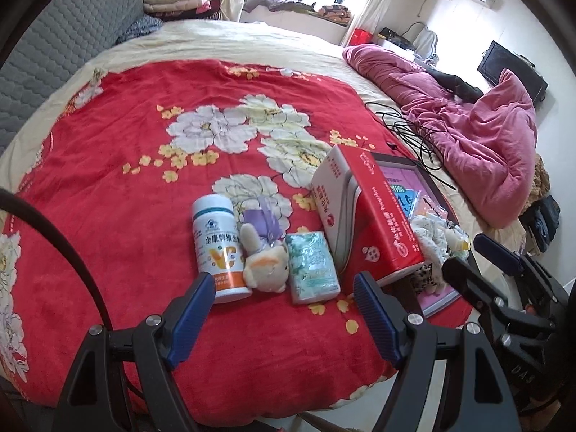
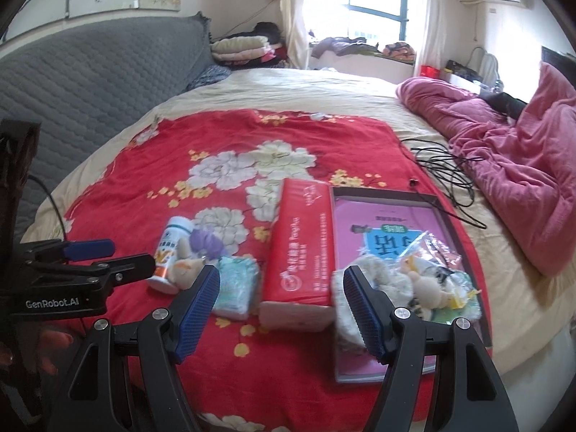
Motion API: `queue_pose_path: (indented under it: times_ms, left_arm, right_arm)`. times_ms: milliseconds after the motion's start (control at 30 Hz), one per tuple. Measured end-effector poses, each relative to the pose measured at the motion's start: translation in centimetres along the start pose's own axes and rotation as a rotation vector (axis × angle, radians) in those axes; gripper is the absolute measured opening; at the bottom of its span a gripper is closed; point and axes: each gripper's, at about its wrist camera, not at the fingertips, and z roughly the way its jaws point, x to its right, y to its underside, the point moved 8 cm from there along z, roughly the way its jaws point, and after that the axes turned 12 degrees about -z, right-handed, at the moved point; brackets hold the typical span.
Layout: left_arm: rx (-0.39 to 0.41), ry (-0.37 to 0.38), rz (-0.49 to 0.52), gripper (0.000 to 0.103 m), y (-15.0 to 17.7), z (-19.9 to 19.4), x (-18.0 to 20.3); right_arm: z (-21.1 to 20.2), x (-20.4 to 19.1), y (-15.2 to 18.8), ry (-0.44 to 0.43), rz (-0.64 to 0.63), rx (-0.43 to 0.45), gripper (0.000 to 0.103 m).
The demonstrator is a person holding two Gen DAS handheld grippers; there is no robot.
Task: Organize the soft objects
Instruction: 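Move both open tools back toward the bunny and green tissue packet, then grasp plush bunny with left tool while right tool grasps green tissue packet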
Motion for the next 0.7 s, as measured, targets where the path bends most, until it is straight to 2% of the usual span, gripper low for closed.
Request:
queue_pose_path:
  times_ms: [100,267,567,700]
  left_arm:
    - [-0.019,-0.019,0.018,0.078,-0.2,1.0,-0.7]
    - [-0.077,0.005,0.044,0.078,-0.7,3.4,-0.9]
    - [-0.125,-0.064,0.157,0.075,-2.8,8.7,0.2]
    - [-0.153,-0.067,0.143,0.073,-3.4,10.3,0.2]
  right_arm:
    - [0.8,-1.2,0.3,-0.012,-0.031,-0.013,0.073]
    - [2.2,-2.6,1.3,-0.042,-0.040,-0.046,0.073]
    - [3.7,-3.0,2.1,-0.065,-0.031,-0.073,0.073]
    - [4.1,-3.1,2.1,-0.075,-0.024,-0.079,0.073]
